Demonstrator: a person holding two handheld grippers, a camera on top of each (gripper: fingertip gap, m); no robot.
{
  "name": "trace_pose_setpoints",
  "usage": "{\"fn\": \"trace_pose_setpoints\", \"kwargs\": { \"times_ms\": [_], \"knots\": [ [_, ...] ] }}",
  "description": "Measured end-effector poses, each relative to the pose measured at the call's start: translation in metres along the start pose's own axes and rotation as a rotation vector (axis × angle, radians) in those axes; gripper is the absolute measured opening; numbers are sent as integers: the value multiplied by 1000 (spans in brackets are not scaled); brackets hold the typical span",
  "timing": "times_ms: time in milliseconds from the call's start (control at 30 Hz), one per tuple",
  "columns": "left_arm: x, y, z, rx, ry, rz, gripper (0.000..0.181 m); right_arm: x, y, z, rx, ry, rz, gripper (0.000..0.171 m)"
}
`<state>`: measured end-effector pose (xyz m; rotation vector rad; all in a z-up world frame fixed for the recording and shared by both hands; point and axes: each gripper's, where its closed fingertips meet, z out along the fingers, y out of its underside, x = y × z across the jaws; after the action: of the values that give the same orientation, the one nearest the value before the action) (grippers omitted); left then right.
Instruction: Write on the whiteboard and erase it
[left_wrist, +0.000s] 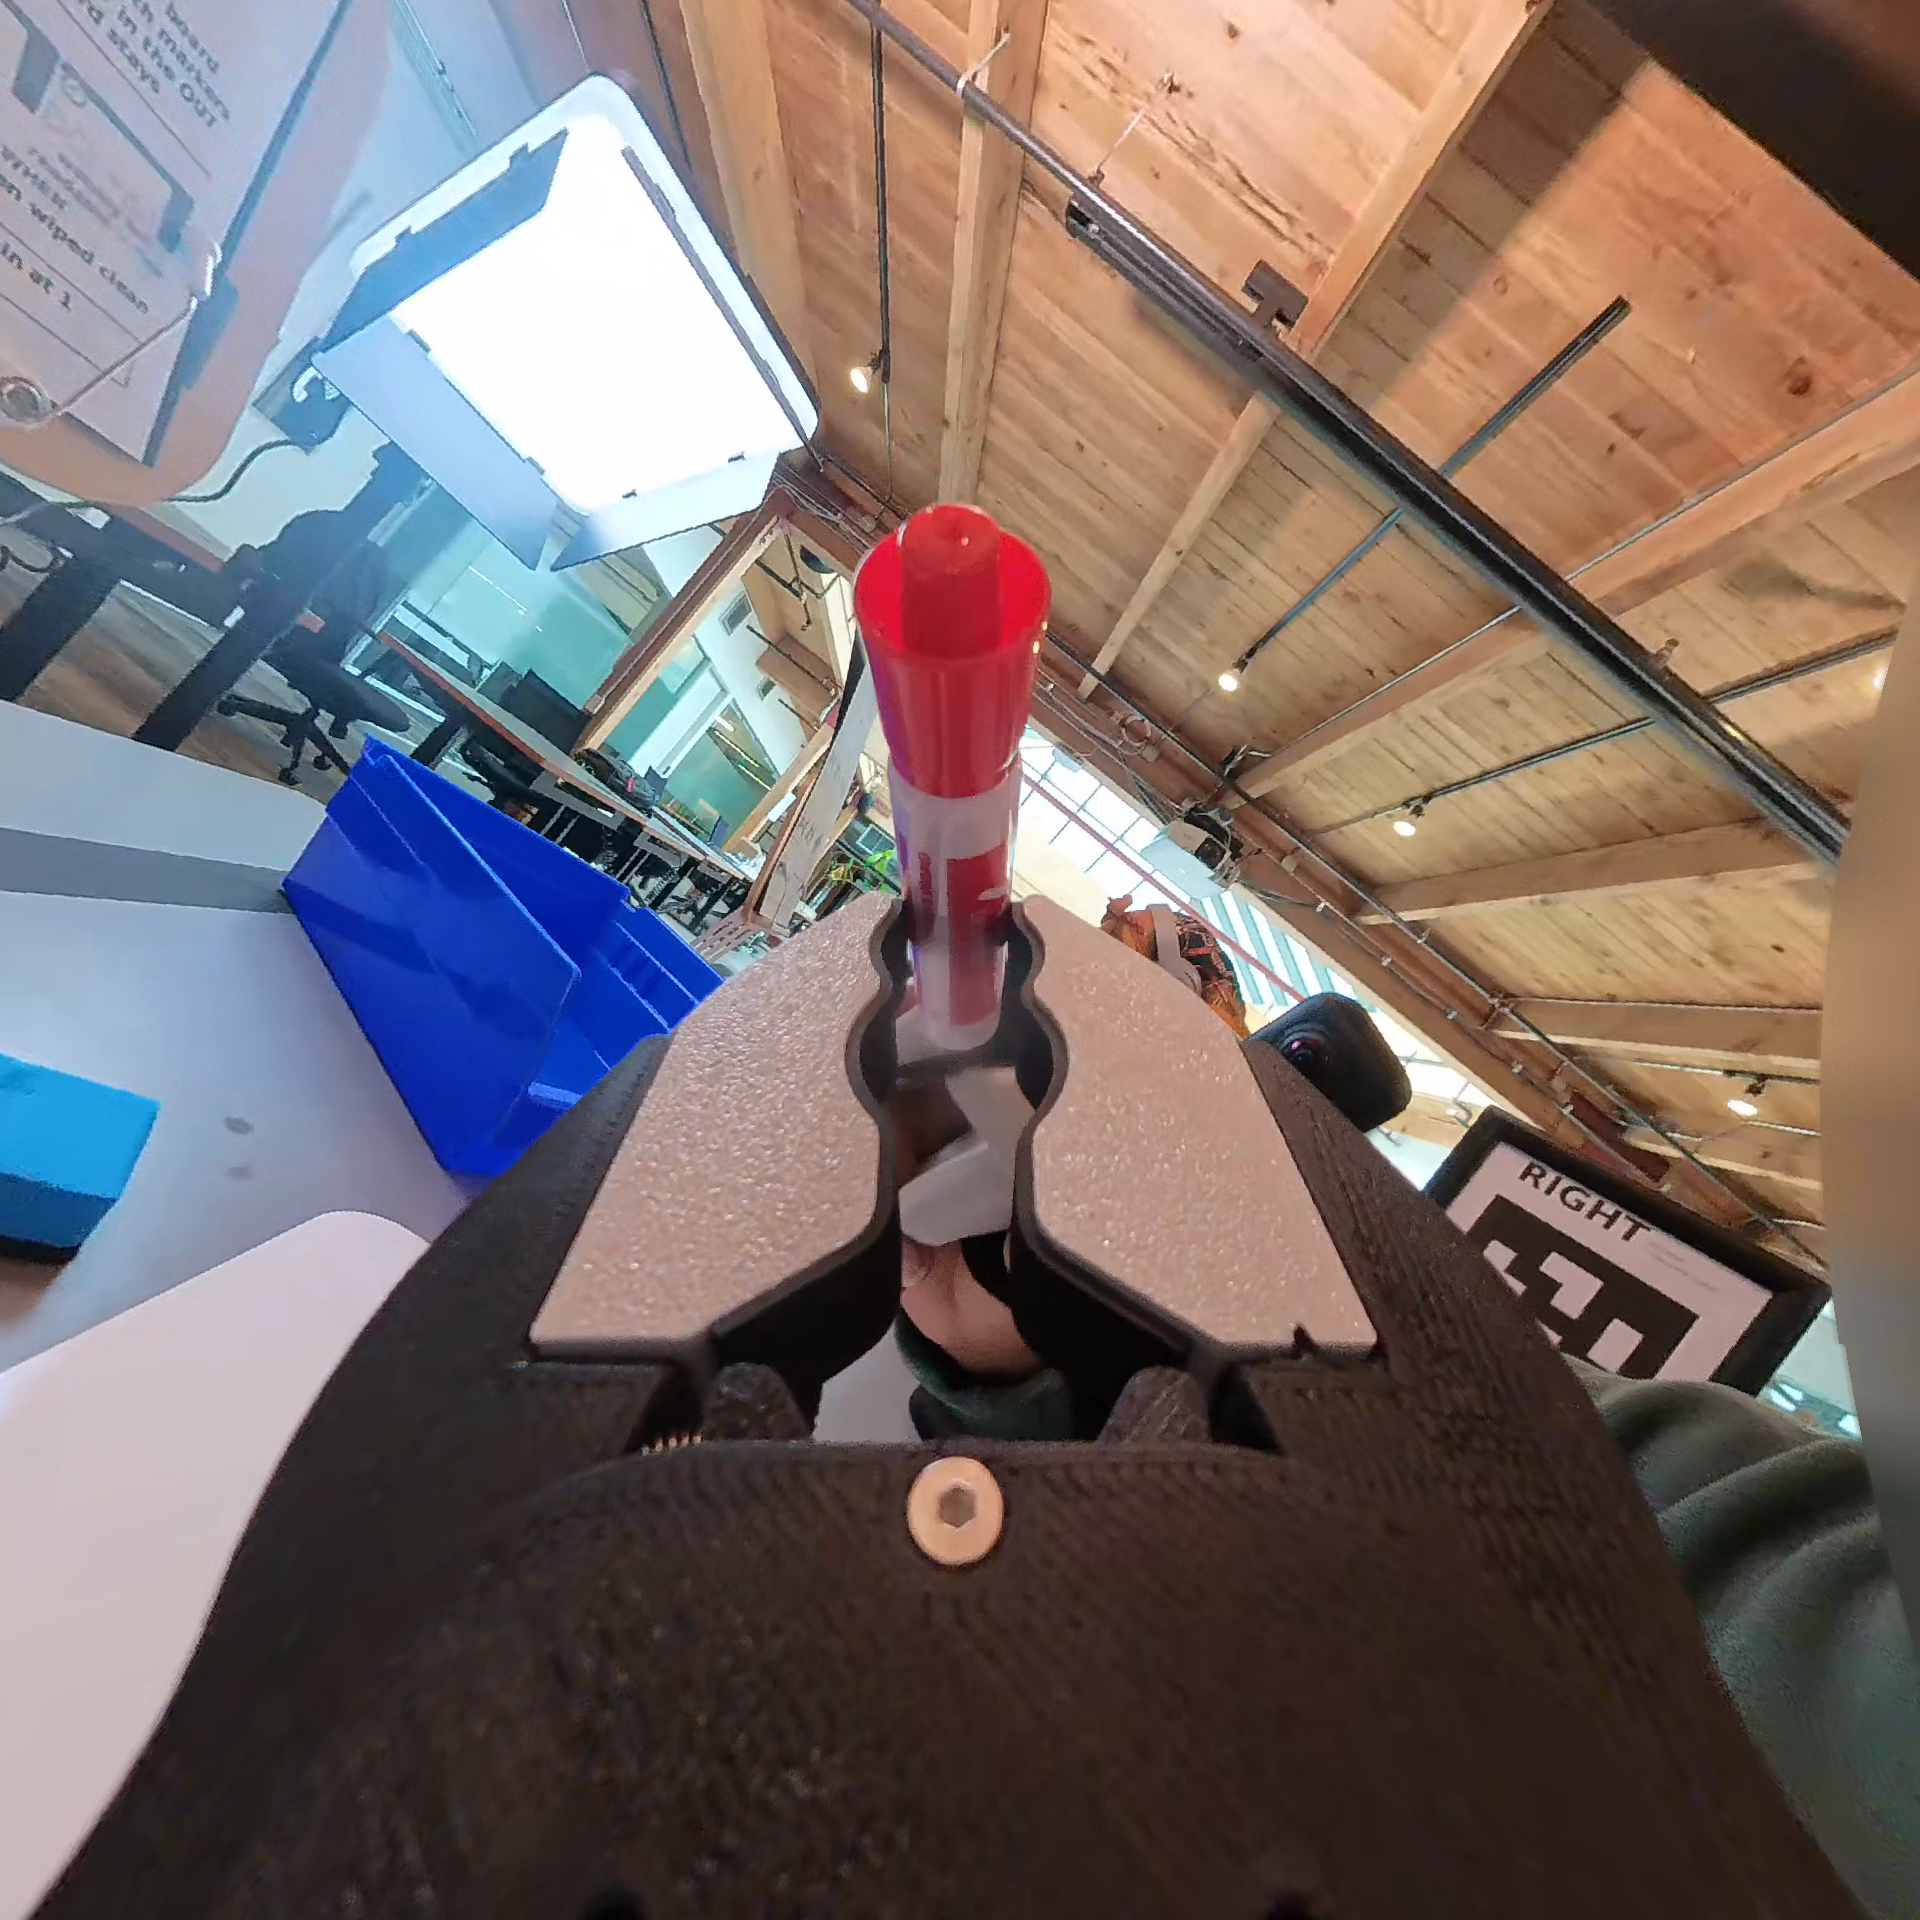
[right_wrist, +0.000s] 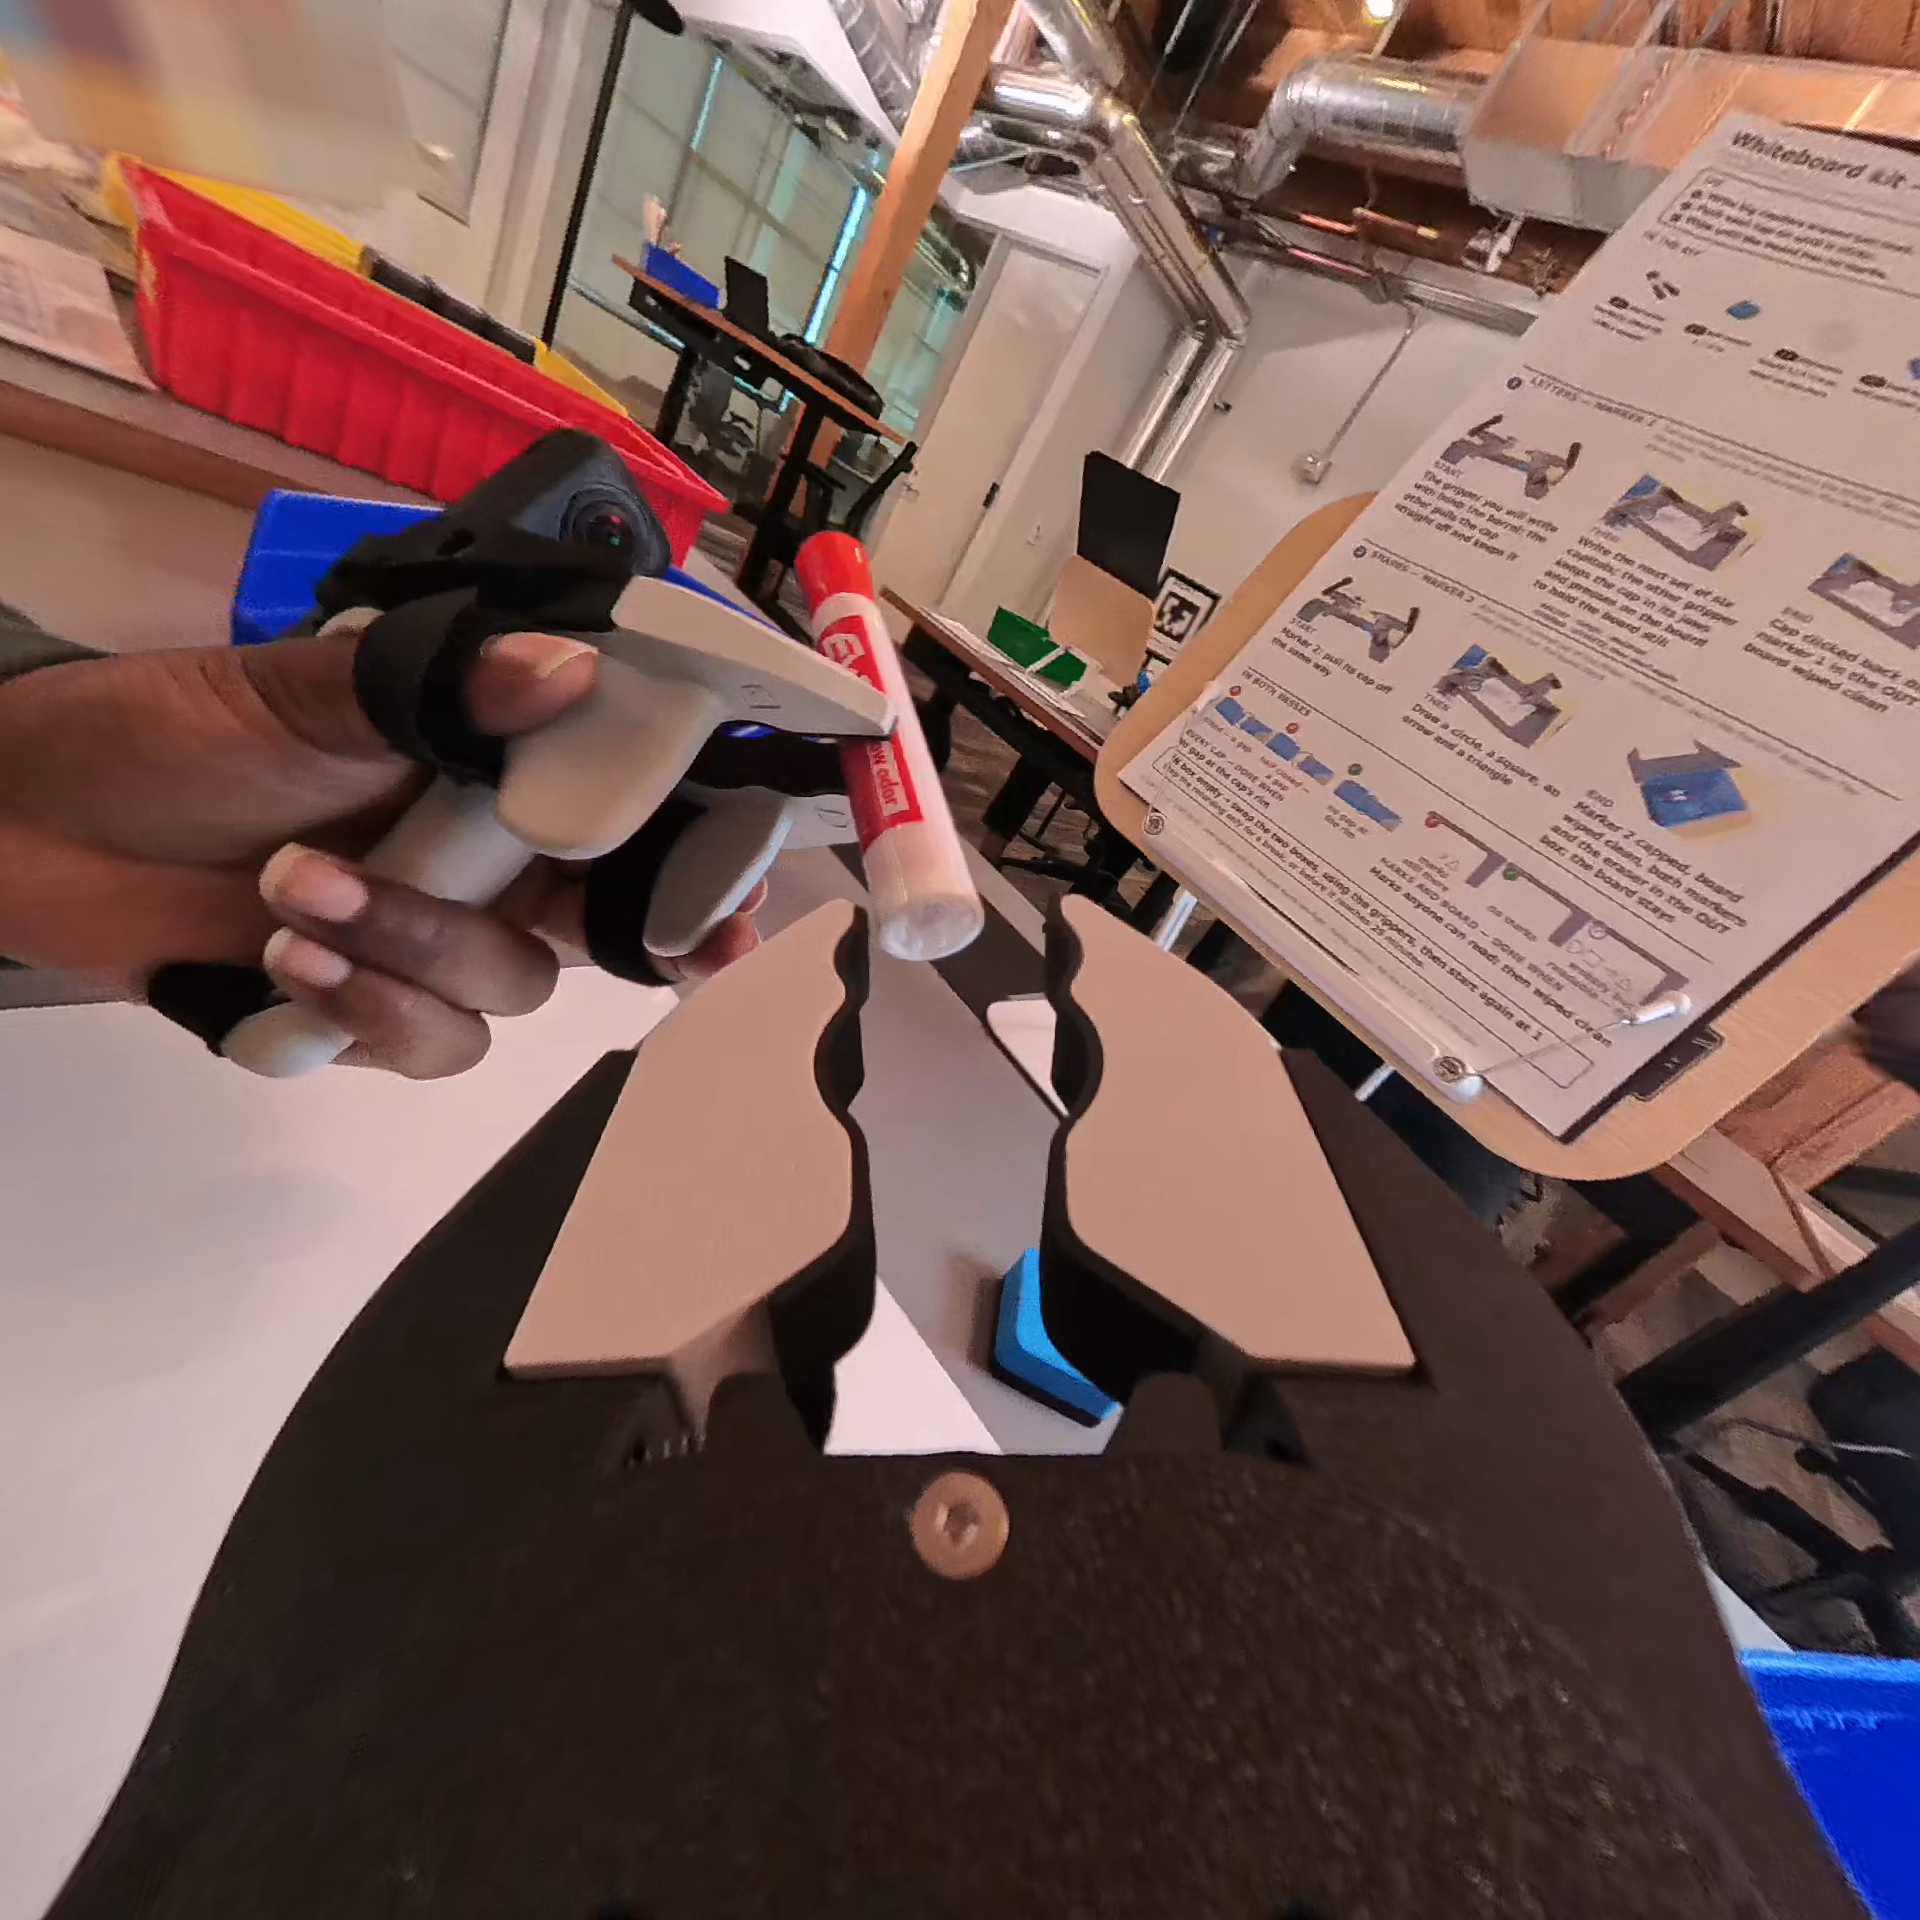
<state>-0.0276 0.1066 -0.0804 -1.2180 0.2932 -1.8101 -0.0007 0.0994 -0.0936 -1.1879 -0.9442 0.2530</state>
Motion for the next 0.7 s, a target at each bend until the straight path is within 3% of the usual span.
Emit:
{"fn": "trace_pose_setpoints", "kwargs": {
  "times_ms": [167,267,400,533,700],
  "knots": [
    [5,18,4,-62,31,-54,18,-16,1,4,11,-23,-86,47],
    [12,30,7,-102,69,-109,18,-18,-5,3,50,-28,-141,21],
    [17,41,6,-207,102,-95,18,-22,-7,-8,57,-98,-152,20],
    [7,31,-5,-279,67,66,32,-10,-7,-18,40,-136,-60,20],
    [4,23,-18,-450,9,423,45,-10,-4,-29,45,-305,98,20]
  ]
}}
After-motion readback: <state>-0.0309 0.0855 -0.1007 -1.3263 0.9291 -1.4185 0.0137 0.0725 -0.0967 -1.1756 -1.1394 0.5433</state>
